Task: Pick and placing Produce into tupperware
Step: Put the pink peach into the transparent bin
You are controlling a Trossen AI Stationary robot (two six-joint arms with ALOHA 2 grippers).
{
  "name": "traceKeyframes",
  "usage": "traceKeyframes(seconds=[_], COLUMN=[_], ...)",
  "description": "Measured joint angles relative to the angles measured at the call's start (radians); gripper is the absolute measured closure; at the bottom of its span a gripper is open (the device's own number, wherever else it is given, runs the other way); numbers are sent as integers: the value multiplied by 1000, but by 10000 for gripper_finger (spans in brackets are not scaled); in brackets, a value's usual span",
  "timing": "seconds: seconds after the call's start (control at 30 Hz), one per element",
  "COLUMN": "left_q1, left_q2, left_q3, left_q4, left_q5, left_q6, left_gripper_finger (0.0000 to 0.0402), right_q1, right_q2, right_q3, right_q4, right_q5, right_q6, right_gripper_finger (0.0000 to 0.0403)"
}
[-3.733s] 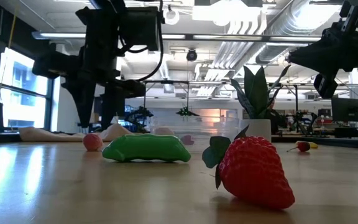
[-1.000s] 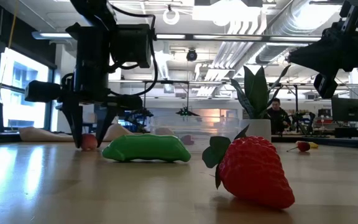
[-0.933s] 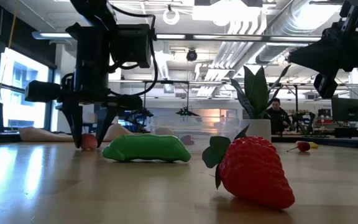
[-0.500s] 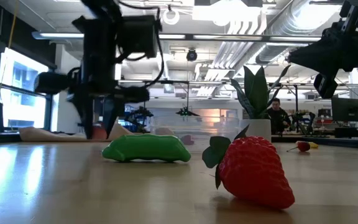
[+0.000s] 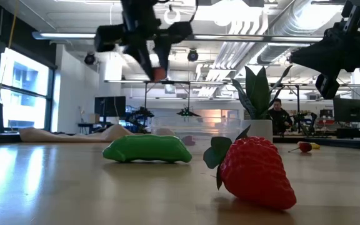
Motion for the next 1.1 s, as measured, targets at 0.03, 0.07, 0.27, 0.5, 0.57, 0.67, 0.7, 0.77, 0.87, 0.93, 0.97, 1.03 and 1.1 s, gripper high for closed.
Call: traceKeyframes(seconds=[0.03, 0.07, 0.27, 0.5, 0.57, 0.67, 0.7, 0.77, 0.87, 0.93, 0.97, 1.03, 1.1], left_q1=[0, 1, 0, 0, 0, 0, 0, 0, 0, 0, 0, -1, 0], left_q2=[15, 34, 155, 242, 267, 298, 307, 320, 340, 355, 363, 373, 374], left_q3=[13, 22, 95, 150, 151, 151, 151, 151, 151, 151, 150, 150, 150], left_q4=[6, 1, -2, -10, -6, -5, -2, -1, 2, 9, 9, 20, 22], left_q5=[0, 10, 109, 169, 192, 205, 206, 207, 218, 234, 244, 251, 255], left_q6=[13, 26, 107, 184, 196, 209, 210, 210, 211, 212, 212, 214, 212], left_gripper_finger=[289, 289, 289, 289, 289, 289, 289, 289, 289, 289, 289, 289, 289], right_q1=[0, 0, 0, 0, 0, 0, 0, 0, 0, 0, 0, 0, 0], right_q2=[0, 0, 0, 0, 0, 0, 0, 0, 0, 0, 0, 0, 0], right_q3=[0, 0, 0, 0, 0, 0, 0, 0, 0, 0, 0, 0, 0], right_q4=[0, 0, 0, 0, 0, 0, 0, 0, 0, 0, 0, 0, 0], right_q5=[0, 0, 0, 0, 0, 0, 0, 0, 0, 0, 0, 0, 0], right_q6=[0, 0, 0, 0, 0, 0, 0, 0, 0, 0, 0, 0, 0], right_gripper_finger=[366, 366, 366, 366, 366, 366, 366, 366, 366, 366, 366, 366, 366])
